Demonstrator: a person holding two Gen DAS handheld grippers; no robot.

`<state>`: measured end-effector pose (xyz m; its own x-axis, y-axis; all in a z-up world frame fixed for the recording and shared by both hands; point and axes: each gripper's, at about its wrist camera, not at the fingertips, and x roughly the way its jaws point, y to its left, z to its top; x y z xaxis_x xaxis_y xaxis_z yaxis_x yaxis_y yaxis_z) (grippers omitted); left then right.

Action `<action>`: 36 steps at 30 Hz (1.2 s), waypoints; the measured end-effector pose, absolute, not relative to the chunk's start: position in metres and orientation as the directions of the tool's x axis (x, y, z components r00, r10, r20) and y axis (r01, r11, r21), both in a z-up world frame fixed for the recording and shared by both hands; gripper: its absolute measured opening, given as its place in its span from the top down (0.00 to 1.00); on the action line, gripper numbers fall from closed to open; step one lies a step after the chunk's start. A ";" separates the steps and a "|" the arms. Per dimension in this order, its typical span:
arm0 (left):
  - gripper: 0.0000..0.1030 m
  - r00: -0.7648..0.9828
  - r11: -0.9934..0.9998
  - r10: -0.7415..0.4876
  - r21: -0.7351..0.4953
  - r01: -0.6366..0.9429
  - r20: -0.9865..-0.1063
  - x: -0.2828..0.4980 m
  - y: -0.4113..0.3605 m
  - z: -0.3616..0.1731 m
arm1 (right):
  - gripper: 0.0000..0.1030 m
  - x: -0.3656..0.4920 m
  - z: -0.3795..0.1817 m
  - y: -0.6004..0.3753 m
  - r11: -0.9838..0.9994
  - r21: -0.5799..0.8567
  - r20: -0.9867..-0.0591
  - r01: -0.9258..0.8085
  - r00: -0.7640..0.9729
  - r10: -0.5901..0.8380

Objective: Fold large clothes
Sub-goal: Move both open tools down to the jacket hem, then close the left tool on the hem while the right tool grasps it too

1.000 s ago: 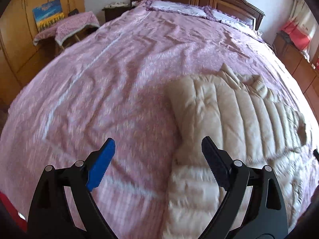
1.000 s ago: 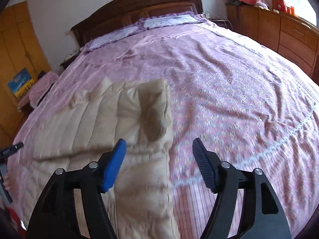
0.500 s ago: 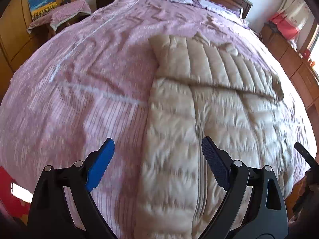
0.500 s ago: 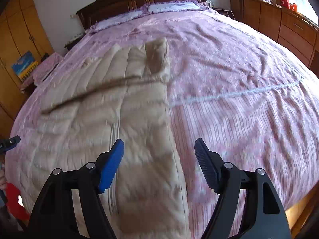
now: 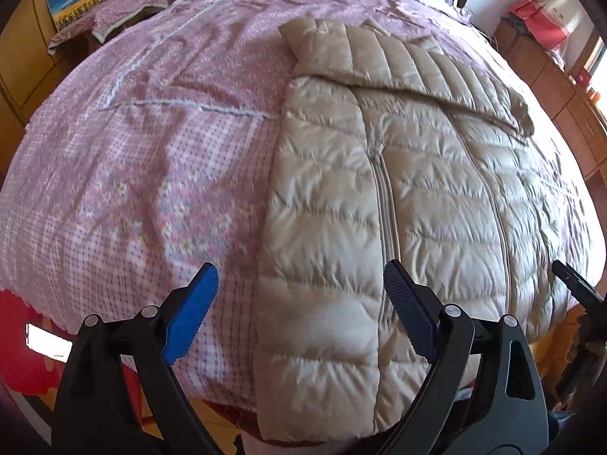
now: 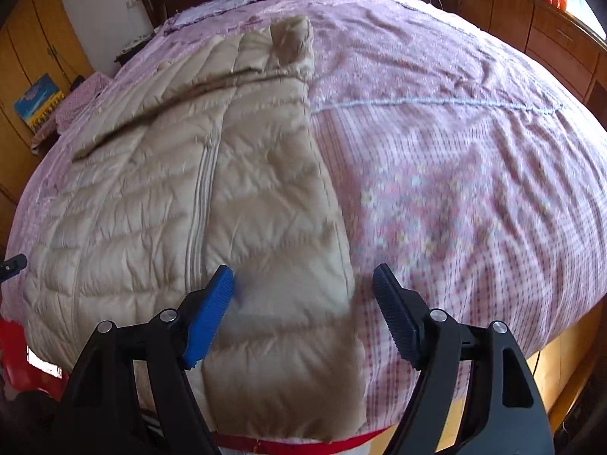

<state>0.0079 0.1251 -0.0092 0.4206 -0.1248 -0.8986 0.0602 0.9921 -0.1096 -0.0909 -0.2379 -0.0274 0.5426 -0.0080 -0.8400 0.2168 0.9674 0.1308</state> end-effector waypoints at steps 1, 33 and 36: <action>0.14 0.412 0.992 -0.123 -0.106 0.064 -0.903 0.005 0.123 -0.012 | 0.27 -0.093 -0.029 -0.237 0.968 0.128 -0.841 0.215 0.540 -0.009; 0.18 0.287 0.958 -0.274 -0.234 0.167 -0.918 -0.024 0.097 -0.037 | 0.22 -0.109 -0.040 -0.214 0.978 0.151 -0.871 0.145 0.486 0.063; 0.25 0.299 0.958 -0.270 -0.223 0.183 -0.915 -0.025 0.089 -0.033 | 0.29 -0.111 -0.037 -0.208 0.983 0.143 -0.870 0.118 0.488 0.069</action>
